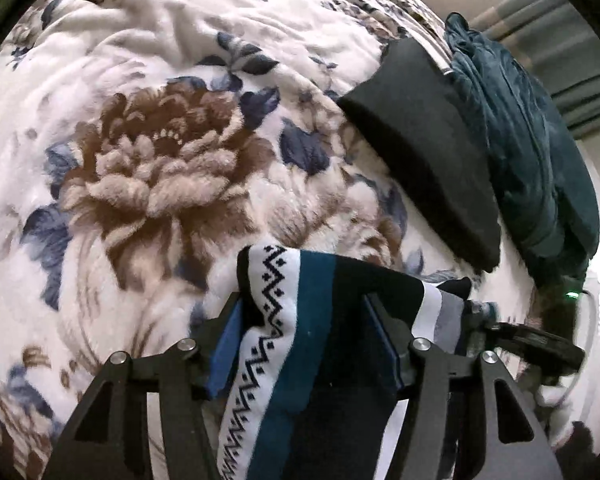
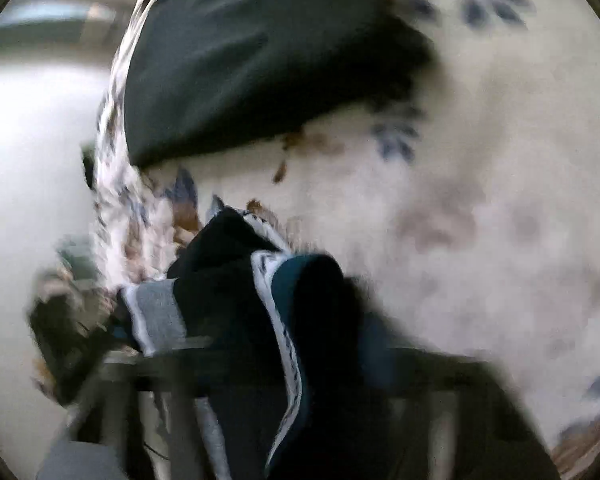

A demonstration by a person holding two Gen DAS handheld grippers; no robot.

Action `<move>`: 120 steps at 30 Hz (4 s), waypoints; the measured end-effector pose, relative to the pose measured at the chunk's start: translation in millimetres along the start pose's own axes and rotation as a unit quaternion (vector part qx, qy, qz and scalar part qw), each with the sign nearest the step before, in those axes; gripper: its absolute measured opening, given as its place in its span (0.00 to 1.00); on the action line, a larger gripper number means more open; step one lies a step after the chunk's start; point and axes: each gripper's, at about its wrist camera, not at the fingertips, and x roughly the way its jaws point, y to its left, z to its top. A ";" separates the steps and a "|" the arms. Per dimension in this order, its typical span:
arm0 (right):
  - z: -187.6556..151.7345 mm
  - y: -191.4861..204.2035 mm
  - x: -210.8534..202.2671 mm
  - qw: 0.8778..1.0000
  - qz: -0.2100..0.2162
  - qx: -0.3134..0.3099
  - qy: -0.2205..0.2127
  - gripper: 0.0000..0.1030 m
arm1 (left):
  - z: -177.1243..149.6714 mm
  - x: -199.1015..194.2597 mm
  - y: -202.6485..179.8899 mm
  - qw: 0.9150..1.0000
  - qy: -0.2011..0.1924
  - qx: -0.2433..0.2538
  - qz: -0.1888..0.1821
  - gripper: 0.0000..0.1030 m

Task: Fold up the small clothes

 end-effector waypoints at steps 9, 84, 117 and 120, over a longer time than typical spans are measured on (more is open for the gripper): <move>17.7 60.2 -36.5 0.989 -0.055 -0.110 -0.085 0.12 | 2.2 1.7 19.9 0.998 -0.017 -0.050 -0.017 0.26; -154.2 -69.5 -59.2 0.980 0.006 0.192 -0.044 0.27 | -102.3 -53.9 23.5 0.995 -0.002 -0.089 -0.042 0.73; -66.2 -33.5 -76.2 0.992 0.012 0.110 -0.055 0.40 | -54.4 -55.4 46.5 0.996 -0.025 -0.086 -0.032 0.54; -130.5 -41.3 -83.8 0.985 0.011 0.172 -0.026 0.40 | -85.9 -63.6 51.9 0.993 -0.007 -0.118 -0.021 0.54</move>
